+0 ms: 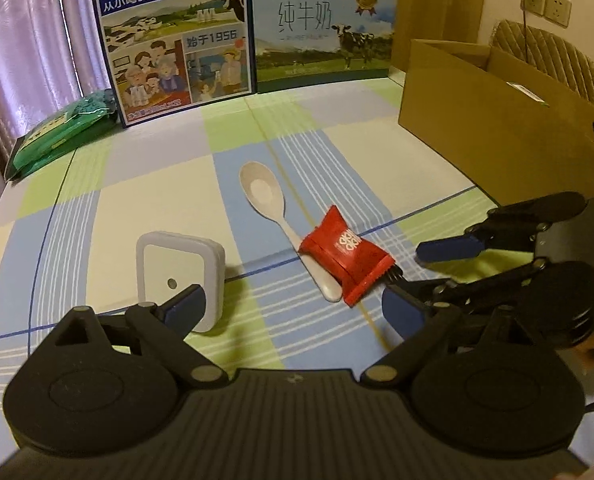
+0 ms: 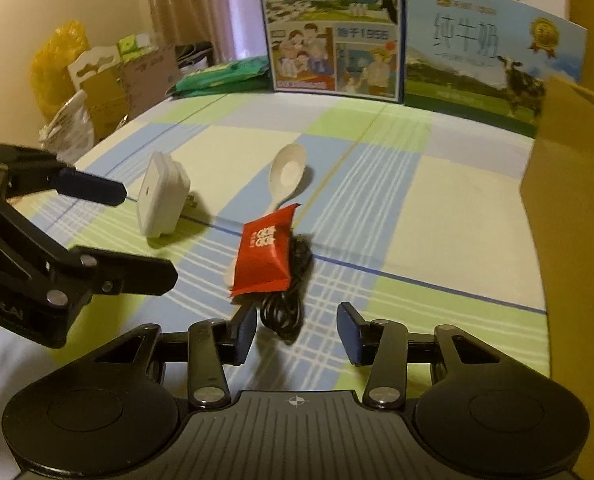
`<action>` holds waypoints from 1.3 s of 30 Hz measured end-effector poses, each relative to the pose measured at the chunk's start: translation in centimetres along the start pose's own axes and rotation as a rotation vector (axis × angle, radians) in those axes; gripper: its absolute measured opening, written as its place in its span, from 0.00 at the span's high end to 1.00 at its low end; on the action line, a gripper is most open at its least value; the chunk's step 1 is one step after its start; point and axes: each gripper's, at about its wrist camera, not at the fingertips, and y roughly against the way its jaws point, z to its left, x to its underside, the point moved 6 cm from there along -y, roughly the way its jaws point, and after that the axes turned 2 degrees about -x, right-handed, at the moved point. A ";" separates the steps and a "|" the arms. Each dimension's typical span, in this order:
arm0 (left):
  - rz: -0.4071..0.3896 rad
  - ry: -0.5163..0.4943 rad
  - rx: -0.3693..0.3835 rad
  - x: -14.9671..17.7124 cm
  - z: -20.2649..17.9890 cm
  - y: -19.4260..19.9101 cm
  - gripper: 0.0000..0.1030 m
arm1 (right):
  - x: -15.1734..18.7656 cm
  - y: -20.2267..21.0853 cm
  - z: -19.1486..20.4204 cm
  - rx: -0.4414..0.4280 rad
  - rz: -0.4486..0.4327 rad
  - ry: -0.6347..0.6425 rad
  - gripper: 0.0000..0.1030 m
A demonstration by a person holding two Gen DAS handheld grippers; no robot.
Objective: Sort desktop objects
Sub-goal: 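Grasp the red candy packet with the left tool while the right grasps the black cable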
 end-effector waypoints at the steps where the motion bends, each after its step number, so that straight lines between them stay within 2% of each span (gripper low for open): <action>1: 0.001 0.000 -0.003 0.0 0.0 0.0 0.10 | 0.0 -0.3 0.2 -0.001 0.004 0.008 0.61; 3: 0.002 0.002 -0.004 0.0 0.1 0.0 0.10 | 0.0 -0.9 0.5 0.000 0.007 0.024 0.63; 5: 0.001 0.007 -0.005 0.0 0.1 0.0 0.10 | 0.0 -1.3 0.6 0.006 0.006 0.035 0.69; 7: -0.004 0.011 -0.003 -0.1 0.1 0.0 0.10 | 0.0 -1.4 0.6 0.022 0.005 0.040 0.82; 12: -0.007 0.034 0.024 -0.2 -0.3 -0.2 0.10 | 0.0 -1.0 -0.3 0.058 0.009 -0.021 0.90; 18: -0.011 0.006 0.063 -0.8 -2.0 -1.2 0.12 | 0.7 0.5 -2.0 0.135 0.015 -0.126 0.91; 23: -0.019 -0.059 0.072 -1.1 -3.1 -2.6 0.13 | 1.0 1.7 -3.8 0.172 0.016 -0.185 0.91; 24: -0.017 -0.056 0.081 -1.1 -3.2 -3.0 0.14 | 0.9 1.8 -4.1 0.176 0.014 -0.197 0.91; 29: -0.038 -0.018 0.134 -1.5 -3.5 -4.4 0.33 | 1.0 2.0 -5.0 0.191 0.017 -0.219 0.91; 35: -0.001 0.021 0.176 -1.1 -3.6 -6.2 0.34 | 1.1 2.2 -5.8 0.201 0.025 -0.237 0.91; 39: -0.014 0.014 0.167 -1.3 -3.8 -6.4 0.34 | 1.1 2.3 -5.9 0.201 0.026 -0.236 0.91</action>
